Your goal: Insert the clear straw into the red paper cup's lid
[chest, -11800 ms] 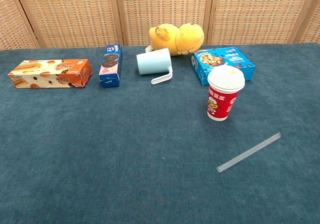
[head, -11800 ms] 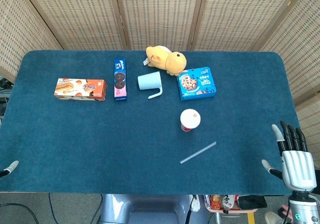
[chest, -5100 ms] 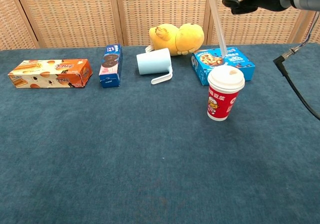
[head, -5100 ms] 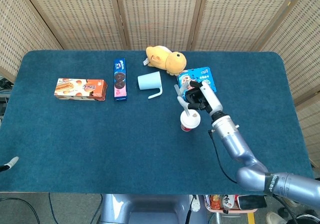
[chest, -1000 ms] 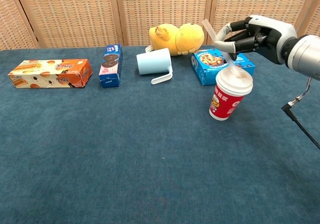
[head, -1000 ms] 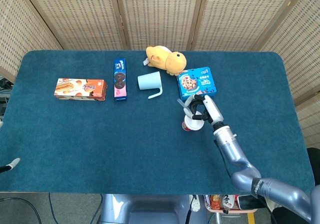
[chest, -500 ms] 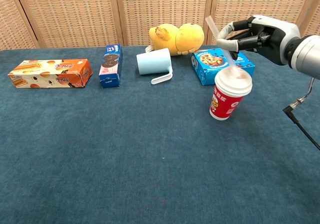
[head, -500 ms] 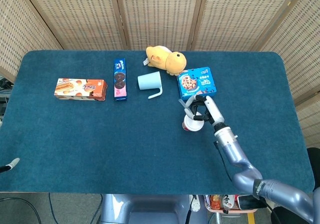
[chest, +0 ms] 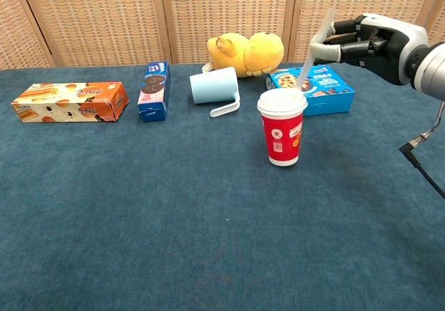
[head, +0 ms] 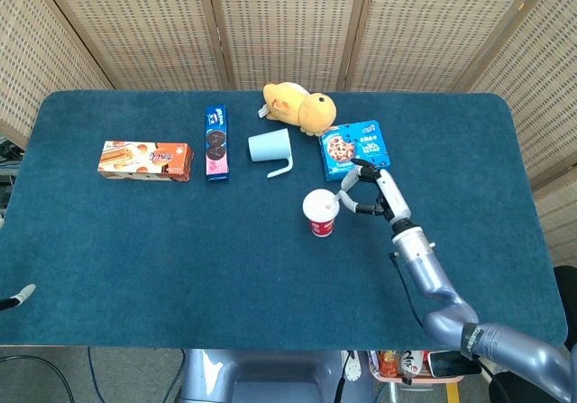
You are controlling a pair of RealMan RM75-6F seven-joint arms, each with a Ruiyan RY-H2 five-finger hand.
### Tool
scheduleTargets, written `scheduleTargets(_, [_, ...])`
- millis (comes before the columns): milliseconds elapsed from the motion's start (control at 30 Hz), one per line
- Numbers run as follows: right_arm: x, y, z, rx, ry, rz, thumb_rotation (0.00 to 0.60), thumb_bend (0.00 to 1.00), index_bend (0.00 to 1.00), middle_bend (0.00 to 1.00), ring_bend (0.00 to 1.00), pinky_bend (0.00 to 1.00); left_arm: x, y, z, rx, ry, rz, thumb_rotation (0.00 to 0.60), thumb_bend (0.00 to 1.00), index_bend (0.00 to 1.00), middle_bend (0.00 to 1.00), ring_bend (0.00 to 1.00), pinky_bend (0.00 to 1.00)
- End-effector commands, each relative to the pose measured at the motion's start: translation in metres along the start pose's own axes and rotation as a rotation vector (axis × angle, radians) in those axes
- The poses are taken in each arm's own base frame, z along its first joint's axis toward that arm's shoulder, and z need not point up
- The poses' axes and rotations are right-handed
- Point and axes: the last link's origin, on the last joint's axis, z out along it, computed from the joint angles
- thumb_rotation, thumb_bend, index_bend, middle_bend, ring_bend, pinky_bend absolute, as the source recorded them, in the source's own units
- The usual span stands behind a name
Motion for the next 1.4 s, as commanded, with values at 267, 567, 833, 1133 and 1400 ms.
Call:
scheduleTargets(267, [0.002,0.01,-0.004,-0.021,-0.021,-0.037,0.6,0.55,0.71,0.28,0.16,0.16,0.0,0.001,0.0,0.0,-0.001,-0.001,0.6,0.16,0.0,0.0,0.0,0.0])
scheduleTargets(567, [-0.001,0.012,-0.009,-0.014,-0.065,-0.089,0.6,0.55,0.67,0.22,0.13,0.12,0.0,0.0,0.0,0.0,0.002,-0.001,0.6,0.16,0.0,0.0,0.0,0.0])
scheduleTargets(833, [-0.001,0.015,-0.013,-0.015,-0.104,-0.089,0.6,0.51,0.45,0.11,0.06,0.04,0.0,0.001,0.0,-0.001,0.002,-0.001,0.6,0.16,0.0,0.0,0.0,0.0])
scheduleTargets(1133, [0.003,0.018,-0.015,-0.028,-0.133,-0.109,0.6,0.5,0.29,0.04,0.01,0.0,0.0,0.001,0.0,-0.001,0.003,-0.002,0.6,0.16,0.0,0.0,0.0,0.0])
scheduleTargets(1400, [0.005,0.017,-0.017,-0.028,-0.156,-0.125,0.6,0.14,0.16,0.0,0.0,0.0,0.0,0.001,0.0,-0.002,0.002,-0.002,0.6,0.16,0.0,0.0,0.0,0.0])
